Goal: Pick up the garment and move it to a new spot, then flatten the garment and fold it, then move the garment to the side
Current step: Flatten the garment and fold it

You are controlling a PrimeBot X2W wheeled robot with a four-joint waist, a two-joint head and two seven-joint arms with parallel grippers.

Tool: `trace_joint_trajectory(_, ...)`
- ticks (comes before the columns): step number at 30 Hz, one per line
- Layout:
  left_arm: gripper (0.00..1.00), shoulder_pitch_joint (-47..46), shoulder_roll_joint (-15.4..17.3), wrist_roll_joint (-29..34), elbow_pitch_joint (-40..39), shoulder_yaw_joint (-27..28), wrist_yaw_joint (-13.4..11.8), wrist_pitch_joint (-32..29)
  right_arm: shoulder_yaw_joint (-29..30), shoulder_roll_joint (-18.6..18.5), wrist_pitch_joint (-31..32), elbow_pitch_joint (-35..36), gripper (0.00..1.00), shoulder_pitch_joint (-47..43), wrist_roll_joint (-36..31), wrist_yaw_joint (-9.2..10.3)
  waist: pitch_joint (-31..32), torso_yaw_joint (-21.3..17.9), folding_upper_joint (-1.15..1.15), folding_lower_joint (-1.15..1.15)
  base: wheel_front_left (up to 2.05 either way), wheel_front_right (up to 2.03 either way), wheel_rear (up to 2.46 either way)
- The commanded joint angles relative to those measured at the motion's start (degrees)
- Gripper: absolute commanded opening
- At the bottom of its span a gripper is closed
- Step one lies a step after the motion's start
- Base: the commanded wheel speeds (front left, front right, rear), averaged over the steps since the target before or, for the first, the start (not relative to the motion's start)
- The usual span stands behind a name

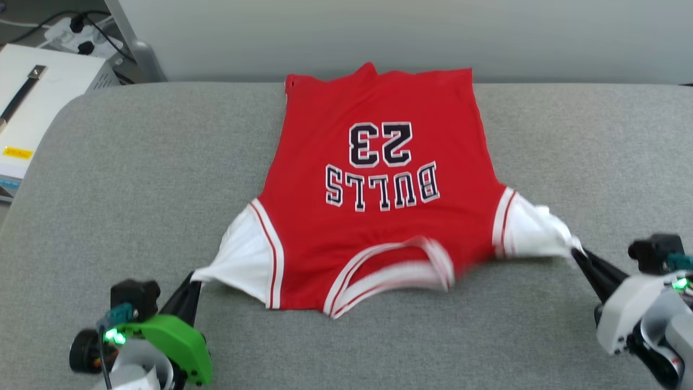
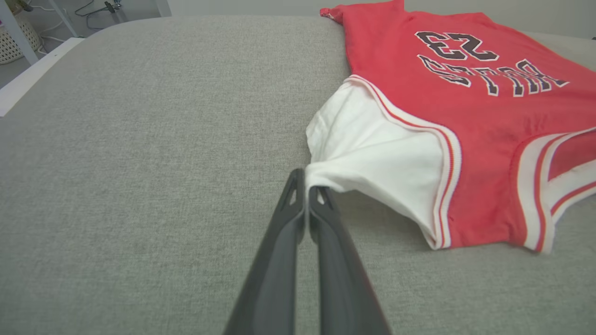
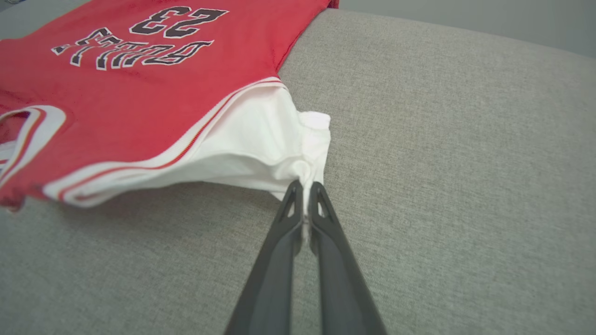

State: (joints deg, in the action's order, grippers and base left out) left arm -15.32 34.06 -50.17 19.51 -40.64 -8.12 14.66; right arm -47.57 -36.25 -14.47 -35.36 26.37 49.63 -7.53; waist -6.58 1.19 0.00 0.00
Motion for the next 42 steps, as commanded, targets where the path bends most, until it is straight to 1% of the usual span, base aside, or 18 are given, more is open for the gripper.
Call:
trace_joint_trajectory(1, 0.0, 2.18, 0.5, -1.2, -0.6, 0.35, -0.9, 0.33, 1.04, -0.43, -0.46, 0.41, 0.0, -2.26, 0.3, 0.04, 1.58, -0.31, 0.0, 0.0, 0.0, 0.0, 0.0)
trace_joint_trajectory(6, 0.0, 8.29, 0.91, -1.95, -2.63, 2.3, -2.91, 0.33, 6.17, -1.58, -0.5, 2.5, 0.0, -10.57, 0.19, 0.04, 2.71, -0.27, 0.0, 0.0, 0.0, 0.0, 0.0)
trace_joint_trajectory(10, 0.0, 12.76, 0.72, -2.46, -4.07, 4.28, -3.59, 0.33, 10.0, -2.57, -0.43, 4.67, 0.0, -16.95, -0.54, 0.04, 3.1, -0.3, 0.0, 0.0, 0.0, 0.0, 0.0)
trace_joint_trajectory(13, 0.0, 14.97, 0.64, -2.14, -4.66, 4.91, -3.72, 0.33, 12.13, -2.52, 0.84, 6.19, 0.0, -21.07, -0.75, 0.04, 3.16, -0.13, 0.0, 0.0, 0.0, 0.0, 0.0)
trace_joint_trajectory(18, 0.0, 16.13, 0.28, -1.45, -4.92, 5.26, -3.65, 0.33, 15.32, -1.98, 5.9, 8.92, 0.0, -25.56, -0.84, 0.04, 2.89, 0.15, 0.0, 0.0, 0.0, 0.0, 0.0)
trace_joint_trajectory(19, 0.0, 16.12, 0.24, -1.25, -4.98, 5.28, -3.57, 0.33, 15.86, -1.95, 6.71, 9.51, 0.02, -25.9, -1.03, 0.04, 2.81, 0.19, 0.0, 0.0, 0.0, 0.0, 0.0)
trace_joint_trajectory(20, 0.0, 16.03, 0.16, -1.0, -5.08, 5.29, -3.41, 0.33, 16.46, -1.81, 8.06, 10.21, 0.35, -26.15, -1.18, 0.04, 2.68, 0.2, 0.0, 0.0, 0.0, 0.0, 0.0)
trace_joint_trajectory(21, 0.0, 15.89, 0.06, -0.76, -5.18, 5.34, -3.3, 0.33, 16.81, -1.77, 9.11, 11.04, 0.92, -26.16, -1.4, 0.04, 2.56, 0.22, 0.0, 0.0, 0.0, 0.0, 0.0)
trace_joint_trajectory(22, 0.0, 15.74, -0.02, -0.52, -5.25, 5.23, -3.05, 0.33, 17.65, -1.8, 9.9, 12.13, 1.0, -25.88, -1.83, 0.04, 2.4, 0.24, 0.0, 0.0, 0.0, 0.0, 0.0)
trace_joint_trajectory(27, 0.0, 13.32, -1.0, 1.32, -6.46, 5.8, -2.86, 0.33, 23.04, -3.6, 12.8, 17.94, 1.0, -22.72, -4.75, 0.04, 0.48, 0.83, 0.0, 0.0, 0.0, 0.0, 0.0)
trace_joint_trajectory(31, 0.0, 10.33, -2.4, 3.59, -8.67, 6.35, -3.56, 0.34, 30.98, -5.5, 15.31, 24.49, 1.0, -16.89, -7.42, 0.04, -2.68, 2.22, 0.0, 0.0, 0.0, 0.0, 0.0)
trace_joint_trajectory(34, 0.0, 8.07, -3.32, 5.29, -10.59, 6.64, -3.96, 0.34, 36.0, -5.87, 18.79, 28.55, 1.0, -10.62, -9.16, 0.04, -5.72, 3.7, 0.0, 0.0, 0.0, 0.0, 0.0)
trace_joint_trajectory(37, 0.0, 5.51, -4.48, 7.14, -12.75, 6.96, -4.3, 0.34, 39.61, -5.01, 25.47, 30.61, 1.0, -2.31, -9.47, 0.04, -9.97, 5.73, 0.0, 0.0, 0.0, 0.0, 0.0)
trace_joint_trajectory(38, 0.0, 4.76, -4.86, 7.75, -13.34, 6.97, -4.36, 0.34, 39.77, -4.96, 27.97, 30.55, 1.0, 0.25, -9.83, 0.04, -11.18, 6.4, 0.0, 0.0, 0.0, 0.0, 0.0)
trace_joint_trajectory(42, 0.0, 2.09, -6.75, 10.28, -15.81, 7.06, -4.45, 0.34, 38.21, -4.19, 41.32, 27.41, 1.0, 12.87, -10.43, 0.04, -16.49, 9.07, 0.0, 0.0, 0.0, 0.0, 0.0)
